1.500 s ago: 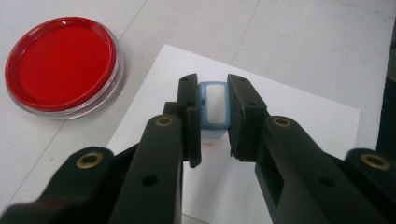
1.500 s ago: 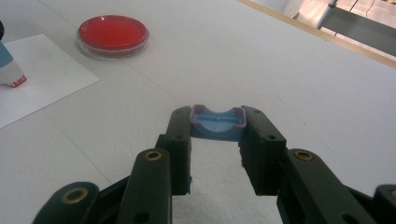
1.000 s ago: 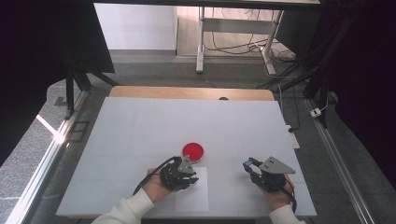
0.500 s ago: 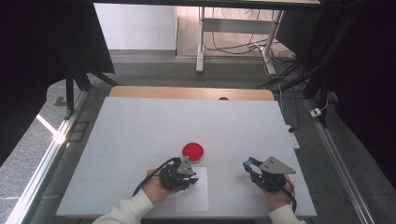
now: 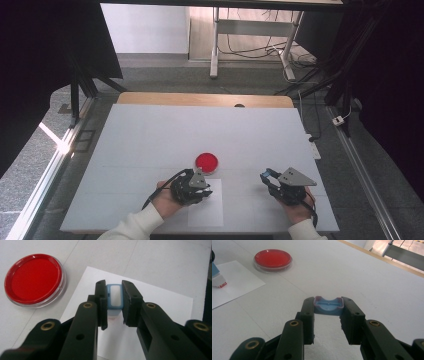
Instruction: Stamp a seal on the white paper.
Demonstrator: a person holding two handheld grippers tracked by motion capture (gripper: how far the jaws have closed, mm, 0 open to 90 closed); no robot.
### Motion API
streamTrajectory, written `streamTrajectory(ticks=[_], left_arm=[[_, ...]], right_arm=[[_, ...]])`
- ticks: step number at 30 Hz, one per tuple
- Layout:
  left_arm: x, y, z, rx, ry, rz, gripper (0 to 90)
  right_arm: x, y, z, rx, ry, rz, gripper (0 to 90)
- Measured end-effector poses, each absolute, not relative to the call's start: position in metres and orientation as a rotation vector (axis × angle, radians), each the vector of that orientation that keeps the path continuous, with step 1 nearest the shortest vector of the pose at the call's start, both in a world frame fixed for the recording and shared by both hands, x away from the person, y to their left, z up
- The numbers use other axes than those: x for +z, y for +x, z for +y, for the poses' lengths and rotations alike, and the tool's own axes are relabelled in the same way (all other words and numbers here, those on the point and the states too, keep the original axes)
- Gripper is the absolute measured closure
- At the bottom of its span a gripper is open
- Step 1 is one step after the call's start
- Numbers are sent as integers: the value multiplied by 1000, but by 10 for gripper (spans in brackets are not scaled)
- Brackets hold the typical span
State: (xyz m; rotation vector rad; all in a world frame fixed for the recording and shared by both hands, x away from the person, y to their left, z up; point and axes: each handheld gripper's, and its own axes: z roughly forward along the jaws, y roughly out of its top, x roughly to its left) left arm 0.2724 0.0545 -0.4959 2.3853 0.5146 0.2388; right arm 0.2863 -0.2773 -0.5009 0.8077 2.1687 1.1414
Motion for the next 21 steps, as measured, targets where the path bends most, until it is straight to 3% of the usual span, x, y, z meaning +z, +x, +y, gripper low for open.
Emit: streamTrajectory(ticks=[21], left_arm=[[-467, 282, 79, 180, 2166, 596, 759]], right_arm=[[-501, 285, -278, 1140, 812, 2164, 649]])
